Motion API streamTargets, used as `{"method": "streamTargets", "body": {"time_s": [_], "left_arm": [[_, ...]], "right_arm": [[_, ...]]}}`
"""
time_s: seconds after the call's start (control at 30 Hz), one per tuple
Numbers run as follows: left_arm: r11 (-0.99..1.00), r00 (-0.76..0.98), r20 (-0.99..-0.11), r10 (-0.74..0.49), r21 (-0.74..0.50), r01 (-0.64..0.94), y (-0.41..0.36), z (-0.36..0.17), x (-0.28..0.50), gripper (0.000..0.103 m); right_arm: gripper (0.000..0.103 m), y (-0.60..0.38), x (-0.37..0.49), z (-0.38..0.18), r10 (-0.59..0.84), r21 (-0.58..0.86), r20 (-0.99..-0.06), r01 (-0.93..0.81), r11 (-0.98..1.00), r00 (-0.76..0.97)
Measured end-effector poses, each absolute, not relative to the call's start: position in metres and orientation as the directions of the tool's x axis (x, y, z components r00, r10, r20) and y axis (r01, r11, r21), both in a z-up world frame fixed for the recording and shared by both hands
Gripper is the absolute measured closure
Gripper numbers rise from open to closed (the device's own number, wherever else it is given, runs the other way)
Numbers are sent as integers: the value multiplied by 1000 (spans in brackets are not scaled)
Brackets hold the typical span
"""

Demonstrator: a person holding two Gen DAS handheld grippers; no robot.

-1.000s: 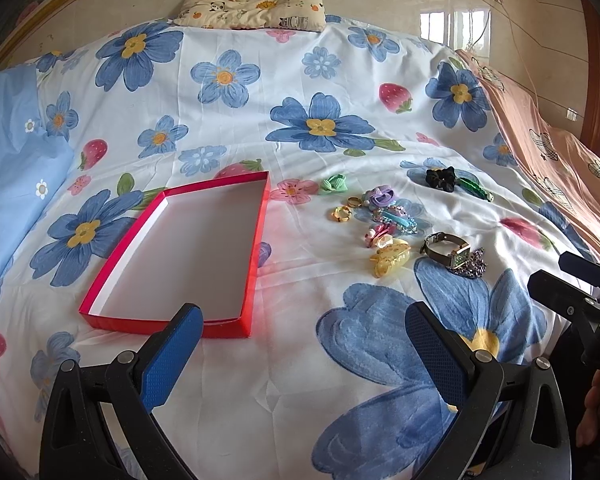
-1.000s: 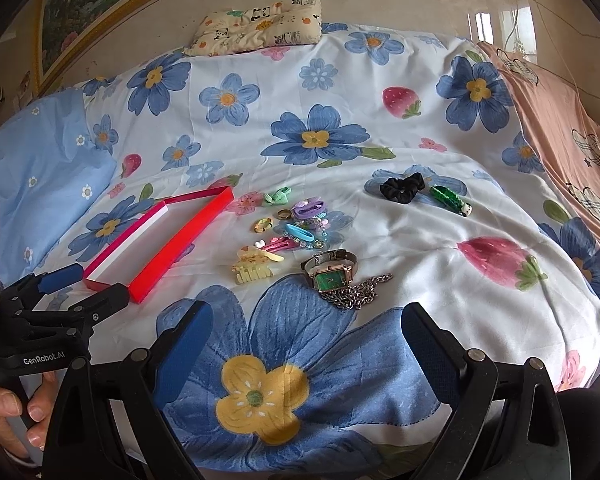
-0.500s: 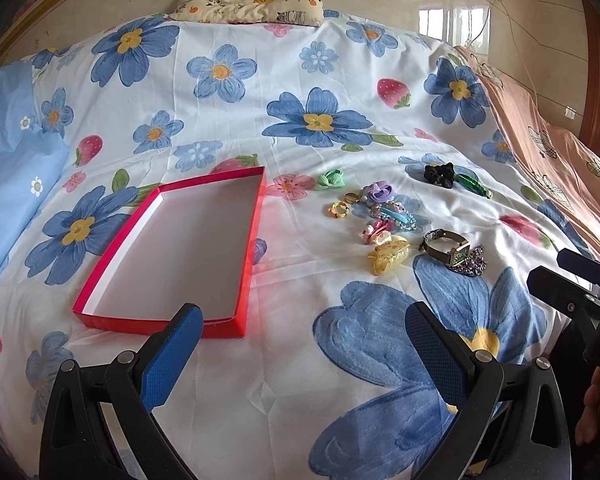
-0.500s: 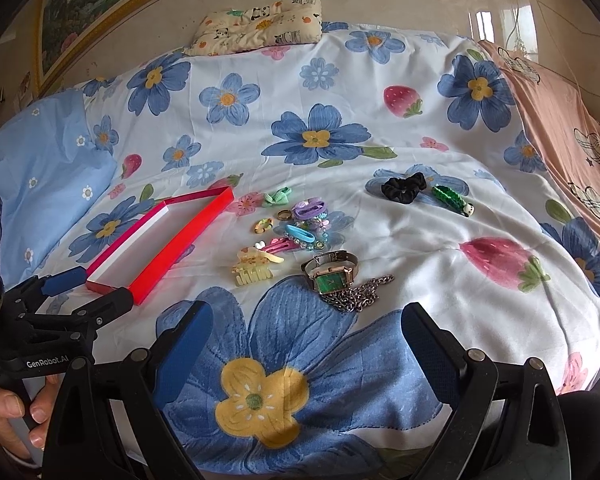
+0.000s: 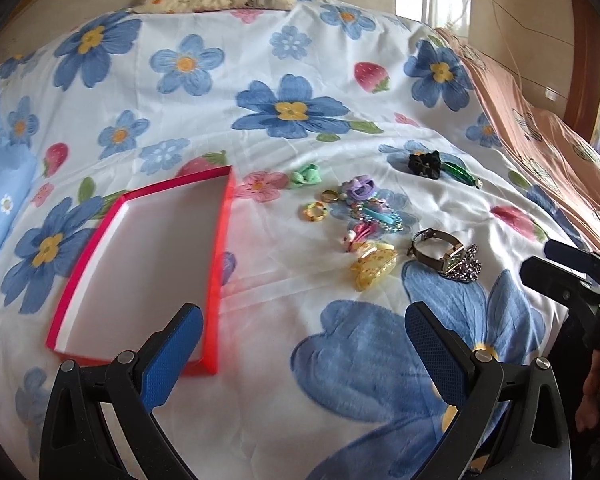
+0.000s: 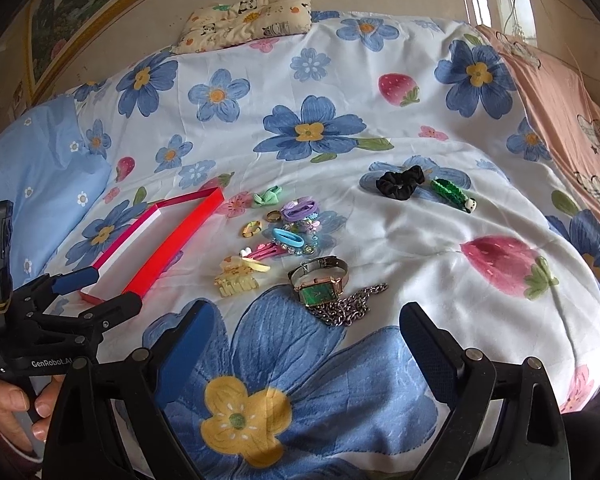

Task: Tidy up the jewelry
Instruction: 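Grasp the yellow claw clip with the left tool while the right tool grasps the silver watch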

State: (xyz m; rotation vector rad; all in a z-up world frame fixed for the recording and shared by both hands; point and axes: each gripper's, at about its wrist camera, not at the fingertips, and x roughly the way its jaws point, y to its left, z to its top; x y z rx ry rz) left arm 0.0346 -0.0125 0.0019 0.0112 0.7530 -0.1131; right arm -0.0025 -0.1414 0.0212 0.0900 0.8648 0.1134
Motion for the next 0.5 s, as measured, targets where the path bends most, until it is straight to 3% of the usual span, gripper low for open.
{"method": "streamTargets", "body": {"time_s": [0.13,0.3,0.5], "left_arm": [[987,697,-703,-139,-46,151,-17,-4,60,2],[980,674,-719,-169,-53,190,-22,-11,86,2],[973,643,-738,-204,-83,213,-26,-23,115,4]], "right_arm": [[23,-152,16,13,165,176,-775,-42,983,609],[48,-162,37,1,195,224,-802,-18,974,565],[61,-165,60,-12,202,235,-827,-4,972,524]]}}
